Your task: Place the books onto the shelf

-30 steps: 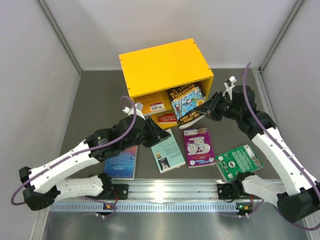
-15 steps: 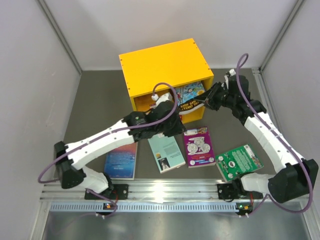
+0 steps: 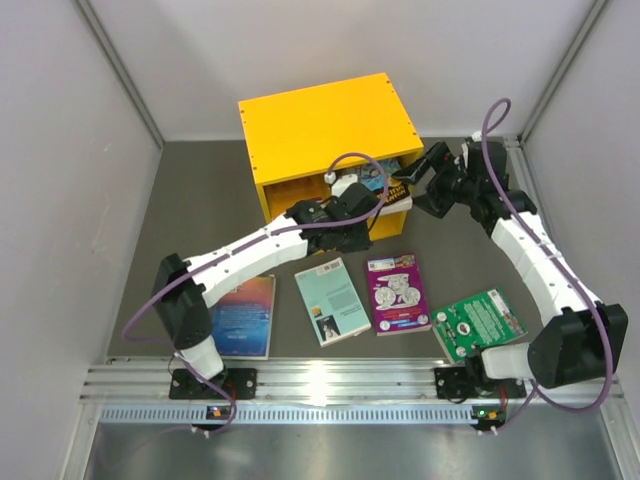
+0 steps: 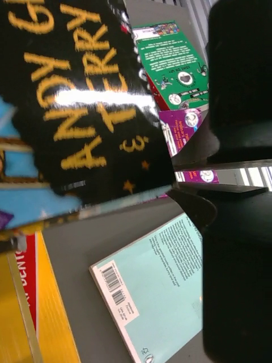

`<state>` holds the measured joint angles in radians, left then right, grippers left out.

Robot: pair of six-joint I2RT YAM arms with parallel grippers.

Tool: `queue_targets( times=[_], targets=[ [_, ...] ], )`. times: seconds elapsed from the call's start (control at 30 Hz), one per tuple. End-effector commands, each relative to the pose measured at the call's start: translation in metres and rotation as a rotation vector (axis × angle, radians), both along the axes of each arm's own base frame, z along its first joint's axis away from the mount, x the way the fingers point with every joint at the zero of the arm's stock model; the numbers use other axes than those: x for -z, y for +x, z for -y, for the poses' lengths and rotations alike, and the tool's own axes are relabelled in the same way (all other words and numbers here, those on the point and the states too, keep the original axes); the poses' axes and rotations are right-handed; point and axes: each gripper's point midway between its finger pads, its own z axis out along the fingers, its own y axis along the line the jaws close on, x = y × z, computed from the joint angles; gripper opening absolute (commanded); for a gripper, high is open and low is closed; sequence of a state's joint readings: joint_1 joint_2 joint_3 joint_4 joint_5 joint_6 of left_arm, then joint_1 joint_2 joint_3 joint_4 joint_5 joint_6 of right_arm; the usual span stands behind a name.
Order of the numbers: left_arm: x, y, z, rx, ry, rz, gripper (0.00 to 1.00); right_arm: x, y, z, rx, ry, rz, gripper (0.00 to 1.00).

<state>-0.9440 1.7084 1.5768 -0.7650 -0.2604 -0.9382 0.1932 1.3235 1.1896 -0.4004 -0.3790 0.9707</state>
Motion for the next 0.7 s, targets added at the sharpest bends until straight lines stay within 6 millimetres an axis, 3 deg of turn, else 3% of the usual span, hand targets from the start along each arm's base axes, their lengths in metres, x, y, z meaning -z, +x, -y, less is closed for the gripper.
queue_targets(
  times=[0.0,0.17,0.27,0.5,0.53,0.57,0.67],
  targets=[
    [-0.027,0.021,0.007,-0.009,-0.038,0.072,0.18,-0.038,0.004,-0.002,-0.021,0.028,0.103,0.93],
    [-0.032,0.024,0.019,0.006,-0.060,0.071,0.17,-0.028,-0.020,0.008,-0.018,-0.043,0.072,0.96],
    [-0.038,0.021,0.022,0.016,-0.084,0.068,0.18,-0.029,-0.045,0.008,-0.041,-0.091,0.085,0.97],
    [-0.055,0.005,0.020,0.025,-0.149,0.064,0.18,-0.020,-0.079,0.024,-0.040,-0.185,0.079,0.91],
    [-0.057,0.000,0.019,0.029,-0.158,0.067,0.17,-0.017,-0.082,0.025,-0.043,-0.187,0.069,0.89],
    [-0.059,-0.002,0.019,0.030,-0.162,0.068,0.18,-0.017,-0.086,0.024,-0.049,-0.181,0.072,0.70],
    [-0.067,-0.012,0.020,0.043,-0.192,0.081,0.18,-0.010,-0.092,0.011,-0.076,-0.129,0.064,0.40]
  ],
)
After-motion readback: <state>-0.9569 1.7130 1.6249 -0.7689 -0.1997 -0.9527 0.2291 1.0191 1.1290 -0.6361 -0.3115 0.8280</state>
